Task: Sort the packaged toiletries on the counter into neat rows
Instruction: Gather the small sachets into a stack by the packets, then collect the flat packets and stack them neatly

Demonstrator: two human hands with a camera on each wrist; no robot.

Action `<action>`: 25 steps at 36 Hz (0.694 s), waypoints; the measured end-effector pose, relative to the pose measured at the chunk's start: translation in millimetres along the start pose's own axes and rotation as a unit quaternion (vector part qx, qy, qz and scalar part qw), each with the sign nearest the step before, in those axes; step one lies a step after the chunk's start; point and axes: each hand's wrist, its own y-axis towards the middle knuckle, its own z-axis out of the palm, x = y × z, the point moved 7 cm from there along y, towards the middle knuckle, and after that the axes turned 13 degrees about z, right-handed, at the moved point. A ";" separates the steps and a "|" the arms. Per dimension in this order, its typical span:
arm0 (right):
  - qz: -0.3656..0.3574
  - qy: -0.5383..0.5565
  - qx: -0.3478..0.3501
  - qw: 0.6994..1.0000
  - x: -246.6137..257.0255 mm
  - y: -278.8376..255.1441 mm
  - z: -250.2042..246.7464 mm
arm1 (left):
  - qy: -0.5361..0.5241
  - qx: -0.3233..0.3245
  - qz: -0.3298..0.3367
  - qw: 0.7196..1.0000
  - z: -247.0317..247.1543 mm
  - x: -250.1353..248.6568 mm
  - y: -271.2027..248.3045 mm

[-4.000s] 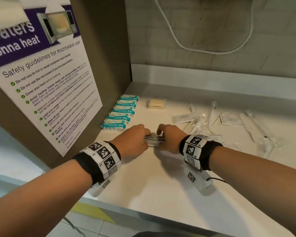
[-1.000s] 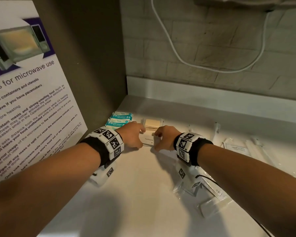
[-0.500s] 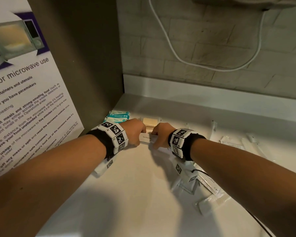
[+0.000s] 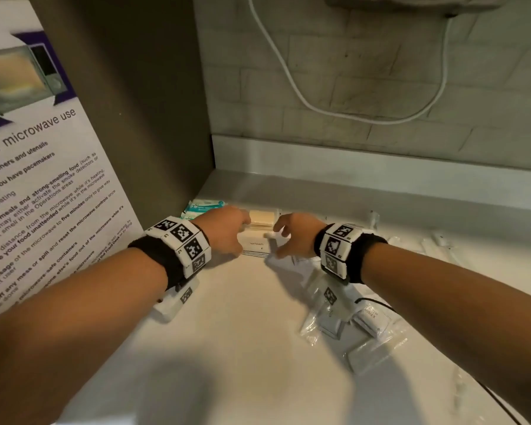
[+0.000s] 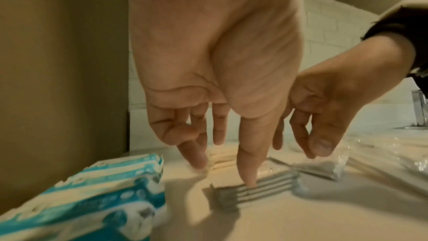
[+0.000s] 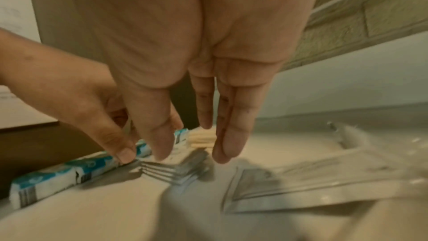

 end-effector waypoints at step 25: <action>0.047 -0.069 0.021 0.996 -125.3 -110.3 18.2 | 0.021 0.033 0.028 0.999 40.4 -119.8 61.6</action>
